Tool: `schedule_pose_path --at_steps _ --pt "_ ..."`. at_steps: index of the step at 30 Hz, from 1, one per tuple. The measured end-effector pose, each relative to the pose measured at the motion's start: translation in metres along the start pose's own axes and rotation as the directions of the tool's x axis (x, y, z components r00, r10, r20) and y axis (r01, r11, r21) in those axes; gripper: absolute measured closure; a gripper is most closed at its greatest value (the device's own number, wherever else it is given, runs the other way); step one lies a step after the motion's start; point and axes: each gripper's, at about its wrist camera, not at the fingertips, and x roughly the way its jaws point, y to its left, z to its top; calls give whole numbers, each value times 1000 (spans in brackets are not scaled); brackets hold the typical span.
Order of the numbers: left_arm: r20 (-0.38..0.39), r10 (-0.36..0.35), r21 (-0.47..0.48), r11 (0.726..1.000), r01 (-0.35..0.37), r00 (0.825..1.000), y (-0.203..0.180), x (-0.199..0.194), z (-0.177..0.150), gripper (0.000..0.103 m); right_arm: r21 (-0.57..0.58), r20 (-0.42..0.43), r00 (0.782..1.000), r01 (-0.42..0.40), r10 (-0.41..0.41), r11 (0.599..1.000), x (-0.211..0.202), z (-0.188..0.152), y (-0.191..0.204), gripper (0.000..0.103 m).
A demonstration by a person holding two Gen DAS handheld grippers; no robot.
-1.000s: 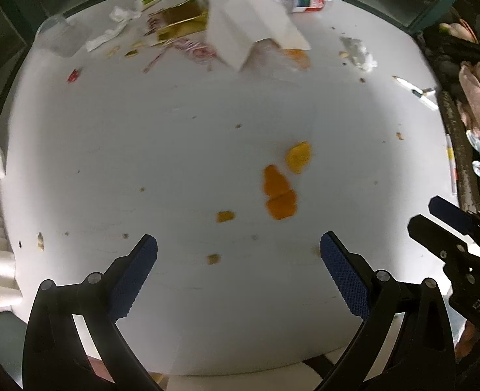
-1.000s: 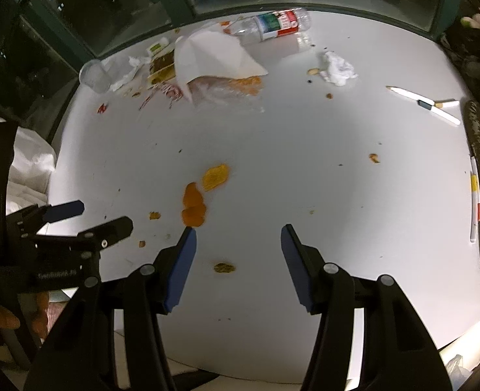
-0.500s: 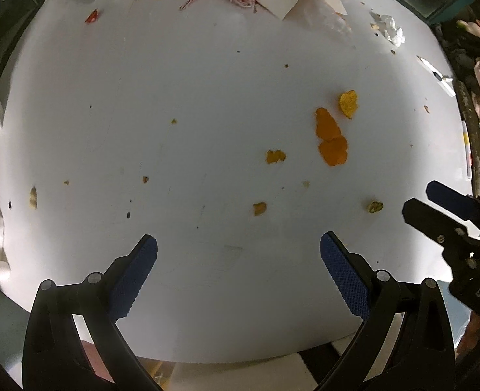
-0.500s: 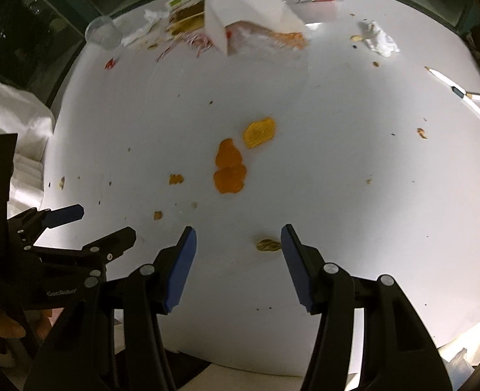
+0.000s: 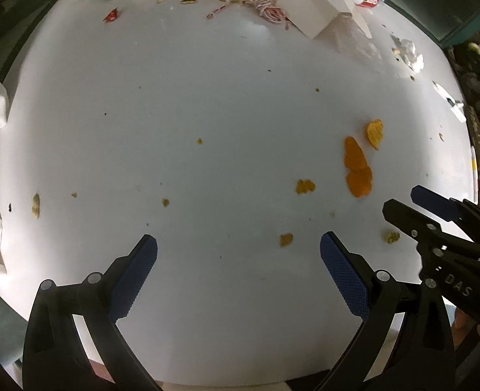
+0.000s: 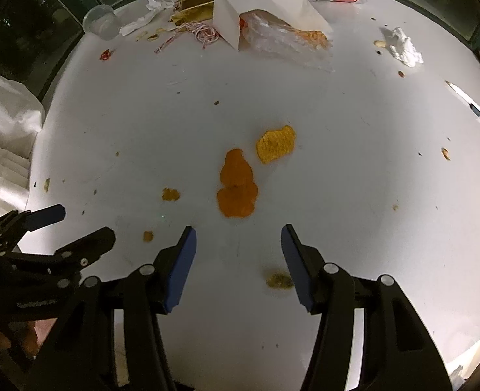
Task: Collect trash
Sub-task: 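Move the right gripper down toward the yellow food scrap on the table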
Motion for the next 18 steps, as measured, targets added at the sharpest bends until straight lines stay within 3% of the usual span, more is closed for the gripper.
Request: schedule_pose_path --at_steps 8,18 --pt "22 7 35 999 -8 1000 2 7 23 6 -6 -2 1000 9 -9 1000 17 22 1 51" --pt "17 -32 35 999 31 999 -1 24 56 6 26 -25 999 39 -38 999 30 37 -4 51"
